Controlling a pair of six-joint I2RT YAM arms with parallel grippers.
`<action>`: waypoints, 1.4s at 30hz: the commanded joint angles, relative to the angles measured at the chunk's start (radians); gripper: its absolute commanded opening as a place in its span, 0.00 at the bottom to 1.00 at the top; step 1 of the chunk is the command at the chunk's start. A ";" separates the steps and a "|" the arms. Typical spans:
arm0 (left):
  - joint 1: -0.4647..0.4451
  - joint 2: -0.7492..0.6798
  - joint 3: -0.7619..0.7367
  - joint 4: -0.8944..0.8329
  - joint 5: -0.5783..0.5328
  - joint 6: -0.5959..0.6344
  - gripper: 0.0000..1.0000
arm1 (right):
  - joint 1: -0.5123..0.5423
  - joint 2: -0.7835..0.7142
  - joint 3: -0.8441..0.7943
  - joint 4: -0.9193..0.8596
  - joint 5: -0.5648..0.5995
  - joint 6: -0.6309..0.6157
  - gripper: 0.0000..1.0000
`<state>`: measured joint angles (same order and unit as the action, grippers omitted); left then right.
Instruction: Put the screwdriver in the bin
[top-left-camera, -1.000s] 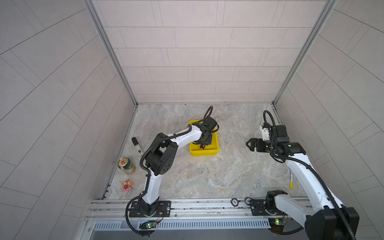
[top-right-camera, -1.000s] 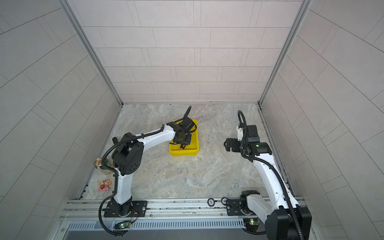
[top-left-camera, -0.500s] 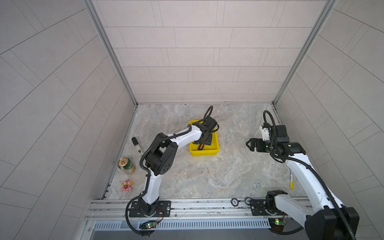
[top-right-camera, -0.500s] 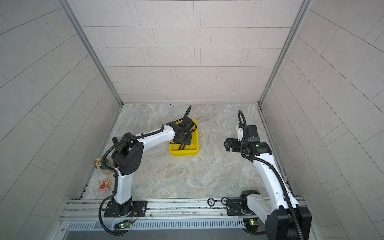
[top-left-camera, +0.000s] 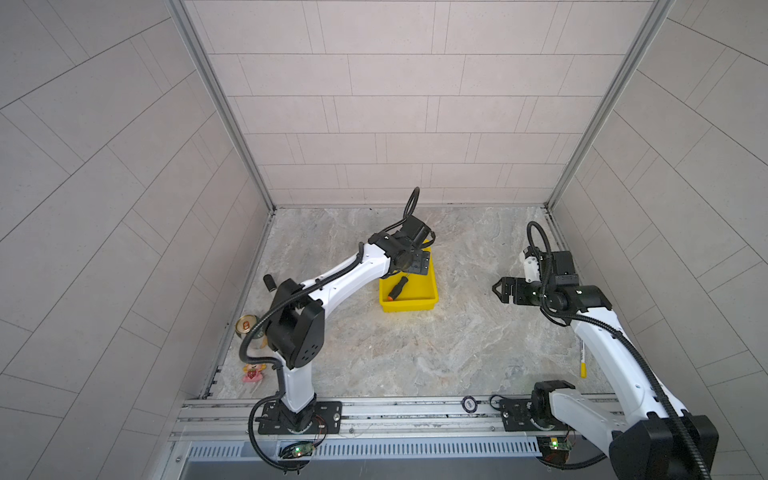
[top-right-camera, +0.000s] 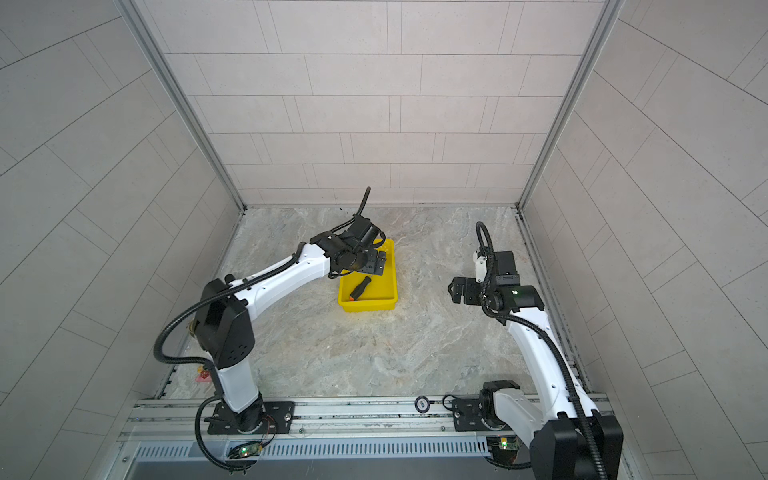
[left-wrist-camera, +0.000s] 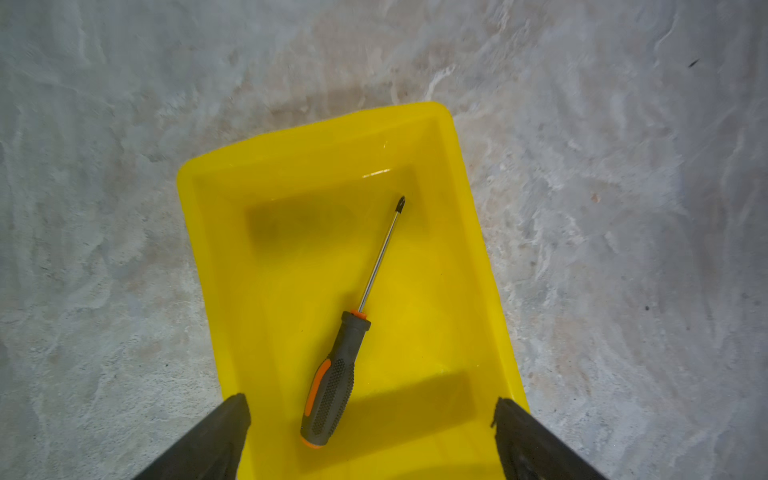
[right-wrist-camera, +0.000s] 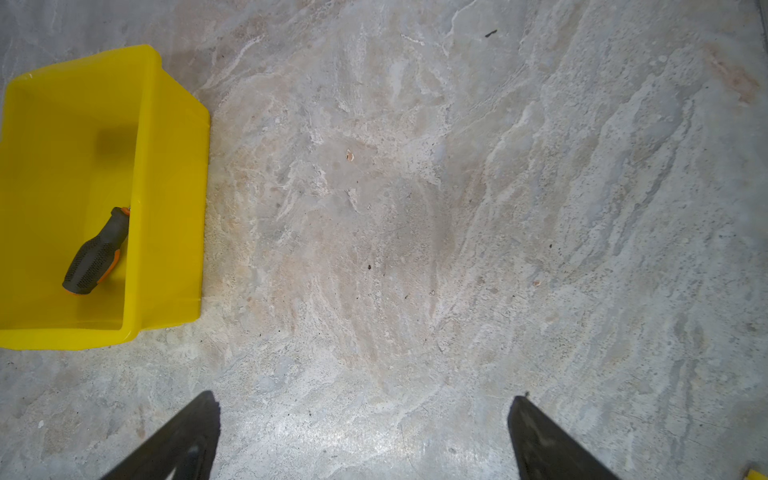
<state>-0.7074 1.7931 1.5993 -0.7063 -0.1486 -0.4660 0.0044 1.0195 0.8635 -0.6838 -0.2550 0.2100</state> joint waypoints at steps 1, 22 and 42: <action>-0.001 -0.107 0.009 -0.042 -0.092 0.018 1.00 | -0.004 -0.016 -0.008 -0.003 -0.007 -0.010 1.00; 0.408 -0.778 -0.615 0.353 -0.276 0.267 1.00 | -0.004 -0.078 -0.043 0.061 0.005 -0.021 1.00; 0.584 -0.582 -1.126 1.133 -0.111 0.484 1.00 | 0.003 0.068 -0.015 0.434 0.134 -0.005 1.00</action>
<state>-0.1371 1.1805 0.4904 0.2913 -0.3206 -0.0200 0.0036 1.0389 0.8452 -0.3561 -0.1089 0.2428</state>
